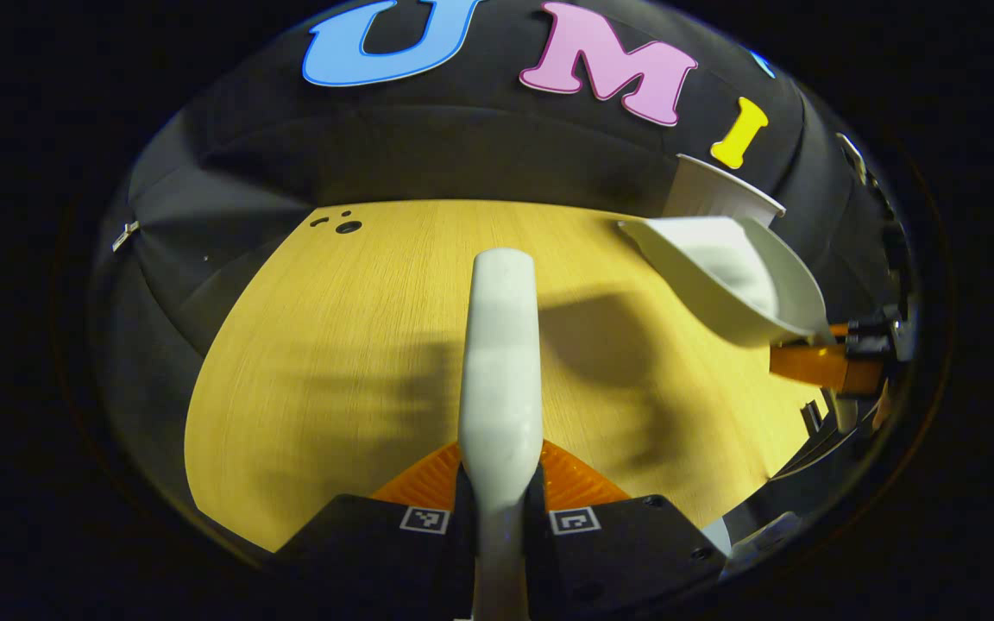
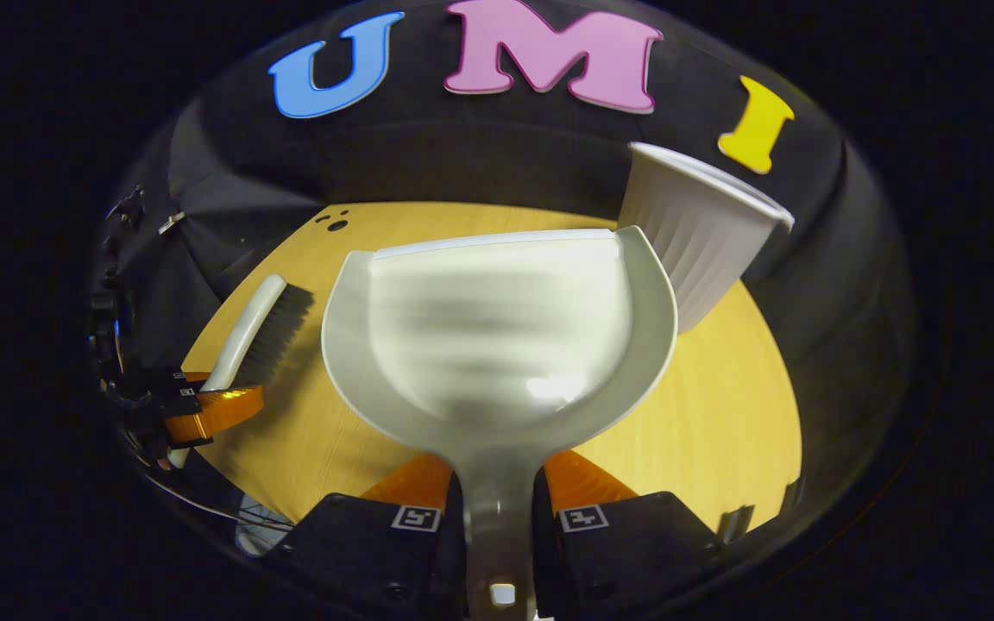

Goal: Pick up the small broom and dustpan from the desktop, sweep the trash into the dustpan with the broom, and then empty the trash into the garbage bin.

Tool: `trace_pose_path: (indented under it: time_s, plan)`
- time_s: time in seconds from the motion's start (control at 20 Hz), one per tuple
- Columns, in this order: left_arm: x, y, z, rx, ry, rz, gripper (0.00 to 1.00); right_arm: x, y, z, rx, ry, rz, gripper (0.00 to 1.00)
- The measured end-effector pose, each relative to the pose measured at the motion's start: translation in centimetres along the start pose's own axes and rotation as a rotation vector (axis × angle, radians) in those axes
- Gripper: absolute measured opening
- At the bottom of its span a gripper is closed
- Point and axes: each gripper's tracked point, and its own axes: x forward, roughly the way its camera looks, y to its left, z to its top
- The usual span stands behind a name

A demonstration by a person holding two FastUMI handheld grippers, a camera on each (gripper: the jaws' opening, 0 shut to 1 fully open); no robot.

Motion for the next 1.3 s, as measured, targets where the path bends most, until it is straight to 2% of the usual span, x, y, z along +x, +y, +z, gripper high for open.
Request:
trace_pose_path:
  time_s: [0.25,0.3,0.65,0.7,0.75,0.8,0.85,0.9,0.95,1.0,1.05,1.1,1.15,1.2,1.25,1.3]
  plan:
    - [3.2,0.9,-1.3,-0.012,0.094,0.06,0.28,2.1,-2.1,-6.5,0.029,0.131,-0.017,0.31]
    - [3.8,1.0,-1.5,-0.015,0.107,0.069,0.28,2.4,-1.9,-6.8,0.034,0.148,-0.018,0.35]
    - [6.8,0.3,-1.3,0.048,0.198,0.155,0.29,4.6,-2.6,-7.6,0.067,0.229,-0.009,0.35]
    - [7.0,0.1,-1.3,0.052,0.206,0.162,0.3,5.0,-2.5,-7.8,0.074,0.241,-0.002,0.38]
    - [6.9,0.1,-1.4,0.056,0.218,0.171,0.31,5.2,-2.5,-8.0,0.081,0.255,0.004,0.32]
    - [6.9,0.1,-1.4,0.057,0.227,0.178,0.3,5.4,-2.7,-8.2,0.088,0.272,0.01,0.35]
    - [7.0,-0.2,-1.6,0.056,0.243,0.179,0.33,5.4,-2.8,-8.3,0.08,0.268,0.015,0.35]
    - [7.0,-0.4,-2.0,0.05,0.258,0.181,0.31,5.3,-2.8,-8.3,0.066,0.266,0.021,0.36]
    - [7.2,-0.8,-2.5,0.045,0.271,0.182,0.31,5.4,-2.8,-8.5,0.059,0.273,0.03,0.32]
    - [7.2,-1.0,-2.8,0.041,0.278,0.189,0.36,5.2,-2.7,-8.6,0.054,0.276,0.035,0.33]
    - [7.4,-0.6,-2.8,0.038,0.283,0.197,0.29,5.1,-2.6,-8.6,0.054,0.279,0.048,0.37]
    - [7.4,-0.5,-2.8,0.038,0.286,0.204,0.34,5.1,-2.4,-8.6,0.056,0.277,0.057,0.38]
    - [7.4,-0.5,-2.9,0.039,0.288,0.205,0.3,5.1,-2.4,-8.5,0.053,0.283,0.062,0.38]
    - [7.3,-0.7,-2.9,0.04,0.29,0.202,0.4,5.0,-2.5,-8.5,0.051,0.284,0.062,0.4]
    - [7.2,-1.1,-3.1,0.043,0.297,0.199,0.41,4.9,-2.4,-8.5,0.053,0.283,0.064,0.43]
    - [7.0,-1.0,-3.1,0.049,0.298,0.2,0.51,4.7,-2.4,-8.3,0.055,0.278,0.064,0.39]
